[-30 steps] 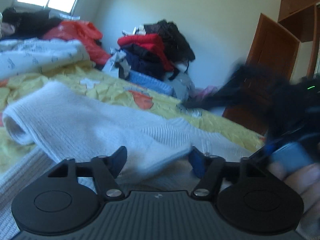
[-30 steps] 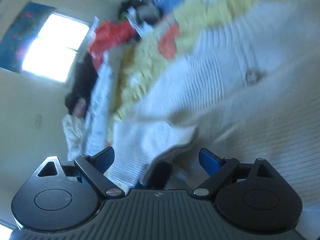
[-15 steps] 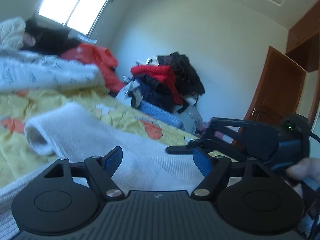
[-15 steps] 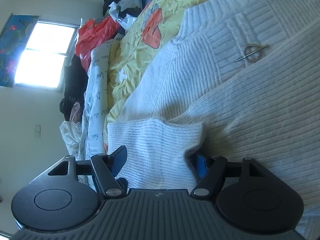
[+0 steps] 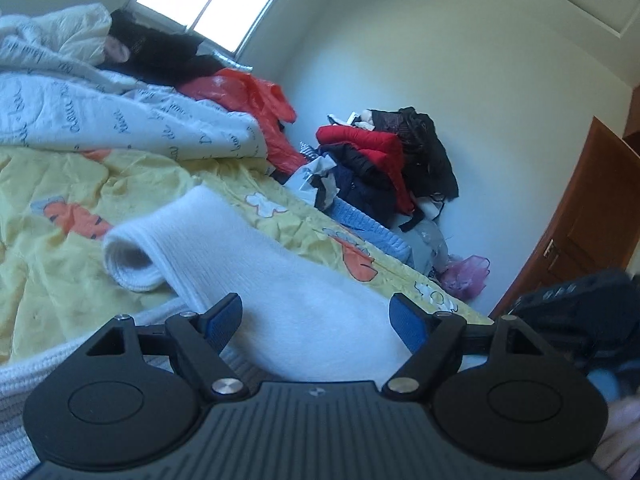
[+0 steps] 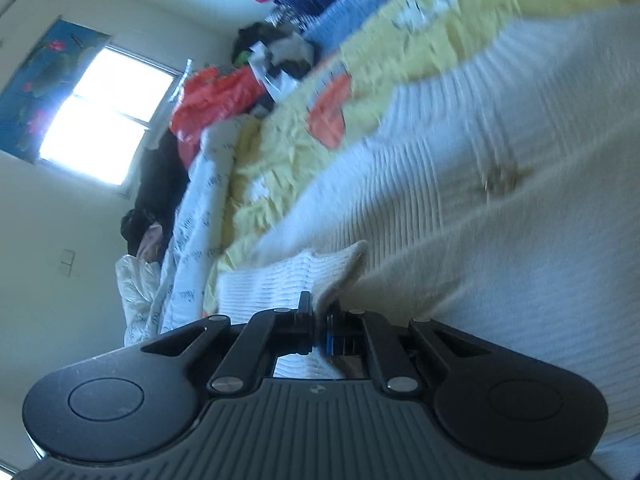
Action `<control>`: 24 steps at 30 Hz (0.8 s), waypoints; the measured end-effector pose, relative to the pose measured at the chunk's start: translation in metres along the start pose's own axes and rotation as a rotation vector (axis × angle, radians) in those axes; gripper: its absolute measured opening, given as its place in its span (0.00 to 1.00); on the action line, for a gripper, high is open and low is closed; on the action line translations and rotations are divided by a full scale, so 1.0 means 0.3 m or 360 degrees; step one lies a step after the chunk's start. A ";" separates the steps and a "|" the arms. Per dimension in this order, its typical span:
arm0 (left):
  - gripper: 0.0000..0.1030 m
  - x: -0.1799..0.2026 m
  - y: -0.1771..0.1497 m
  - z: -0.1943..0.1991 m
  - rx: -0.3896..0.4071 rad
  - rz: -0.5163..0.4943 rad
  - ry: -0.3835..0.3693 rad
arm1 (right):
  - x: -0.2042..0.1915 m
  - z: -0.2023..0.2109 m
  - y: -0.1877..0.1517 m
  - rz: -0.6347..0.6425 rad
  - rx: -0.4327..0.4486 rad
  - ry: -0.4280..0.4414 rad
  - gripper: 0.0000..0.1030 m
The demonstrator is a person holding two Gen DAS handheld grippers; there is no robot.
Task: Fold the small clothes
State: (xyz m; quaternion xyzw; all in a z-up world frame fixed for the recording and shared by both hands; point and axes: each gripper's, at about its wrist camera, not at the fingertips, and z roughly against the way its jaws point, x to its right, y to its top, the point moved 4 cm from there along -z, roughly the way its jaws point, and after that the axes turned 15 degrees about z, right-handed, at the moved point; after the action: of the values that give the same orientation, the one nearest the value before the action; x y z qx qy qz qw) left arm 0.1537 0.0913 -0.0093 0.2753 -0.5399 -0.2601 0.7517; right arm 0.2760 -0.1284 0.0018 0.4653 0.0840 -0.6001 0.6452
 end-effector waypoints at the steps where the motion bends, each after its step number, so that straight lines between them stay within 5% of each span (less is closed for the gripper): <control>1: 0.82 0.002 -0.003 0.002 0.0004 -0.0010 0.0002 | 0.006 0.021 0.013 0.0015 0.0006 -0.0005 0.10; 13: 0.83 0.006 -0.008 0.002 -0.0001 -0.0011 0.0013 | 0.290 0.353 0.072 -0.0170 0.0184 -0.0145 0.07; 16: 0.83 0.007 -0.009 0.000 -0.0002 -0.0014 0.0016 | 0.283 0.336 0.043 -0.0156 0.0129 -0.0075 0.16; 18: 0.83 0.008 -0.010 -0.002 -0.0004 -0.0015 0.0019 | 0.245 0.280 0.020 -0.0131 0.0049 -0.0038 0.47; 19: 0.83 0.007 -0.009 -0.001 -0.0007 -0.0014 0.0020 | 0.226 0.252 0.012 -0.0112 0.0033 -0.0026 0.53; 24: 0.83 0.003 -0.010 -0.008 -0.0019 -0.0019 0.0035 | 0.150 0.088 -0.029 -0.0062 -0.0153 -0.0045 0.54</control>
State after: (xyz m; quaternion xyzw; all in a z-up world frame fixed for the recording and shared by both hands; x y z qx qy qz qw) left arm 0.1558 0.0889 -0.0113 0.2767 -0.5285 -0.2647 0.7576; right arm 0.2686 -0.1770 -0.0180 0.4234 0.1125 -0.6144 0.6561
